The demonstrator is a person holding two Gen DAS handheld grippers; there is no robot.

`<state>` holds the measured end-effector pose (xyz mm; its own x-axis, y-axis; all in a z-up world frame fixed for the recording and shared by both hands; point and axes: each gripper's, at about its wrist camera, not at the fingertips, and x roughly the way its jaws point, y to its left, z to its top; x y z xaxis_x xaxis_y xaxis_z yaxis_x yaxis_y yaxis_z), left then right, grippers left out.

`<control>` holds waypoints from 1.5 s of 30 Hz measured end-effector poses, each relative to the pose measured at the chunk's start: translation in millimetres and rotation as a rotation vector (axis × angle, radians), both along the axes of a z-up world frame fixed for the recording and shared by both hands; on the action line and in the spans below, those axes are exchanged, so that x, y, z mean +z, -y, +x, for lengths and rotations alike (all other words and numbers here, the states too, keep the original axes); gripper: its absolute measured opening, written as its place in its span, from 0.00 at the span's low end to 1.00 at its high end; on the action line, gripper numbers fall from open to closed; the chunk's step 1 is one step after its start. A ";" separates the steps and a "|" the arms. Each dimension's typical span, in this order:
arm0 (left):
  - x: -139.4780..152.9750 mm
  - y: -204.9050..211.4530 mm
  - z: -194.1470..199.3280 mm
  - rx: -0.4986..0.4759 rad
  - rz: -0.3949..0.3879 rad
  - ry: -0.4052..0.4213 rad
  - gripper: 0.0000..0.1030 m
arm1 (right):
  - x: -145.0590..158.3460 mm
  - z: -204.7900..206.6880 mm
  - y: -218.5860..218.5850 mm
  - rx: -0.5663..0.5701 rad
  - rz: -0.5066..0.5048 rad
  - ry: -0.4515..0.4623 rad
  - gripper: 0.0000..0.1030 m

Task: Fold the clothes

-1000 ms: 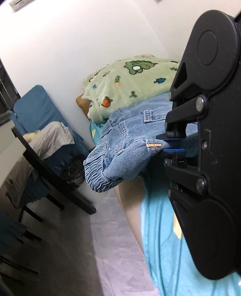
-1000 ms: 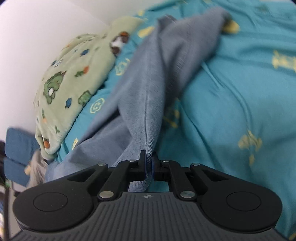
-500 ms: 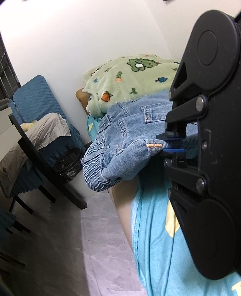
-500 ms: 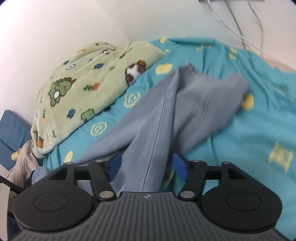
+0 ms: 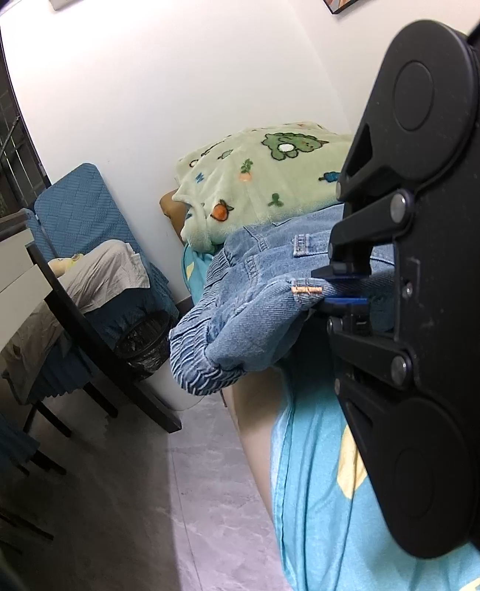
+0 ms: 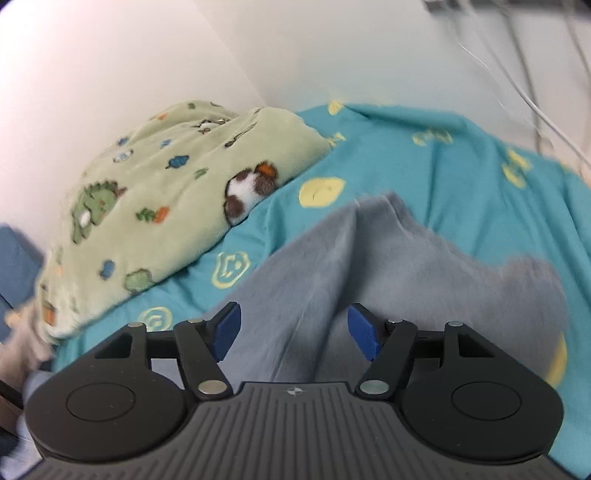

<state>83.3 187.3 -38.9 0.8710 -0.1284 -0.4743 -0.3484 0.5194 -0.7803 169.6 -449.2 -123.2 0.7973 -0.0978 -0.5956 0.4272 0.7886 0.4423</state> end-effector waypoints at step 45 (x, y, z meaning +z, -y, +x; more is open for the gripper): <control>-59.3 -50.2 2.5 0.142 -0.350 -0.145 0.38 | -7.1 -221.8 39.3 -0.585 0.400 -0.053 0.46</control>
<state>85.8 237.5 -98.2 0.8191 -0.1875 -0.5421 -0.5166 0.1696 -0.8392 -52.3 -488.5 -130.2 0.6499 -0.2666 -0.7118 0.7598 0.2046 0.6171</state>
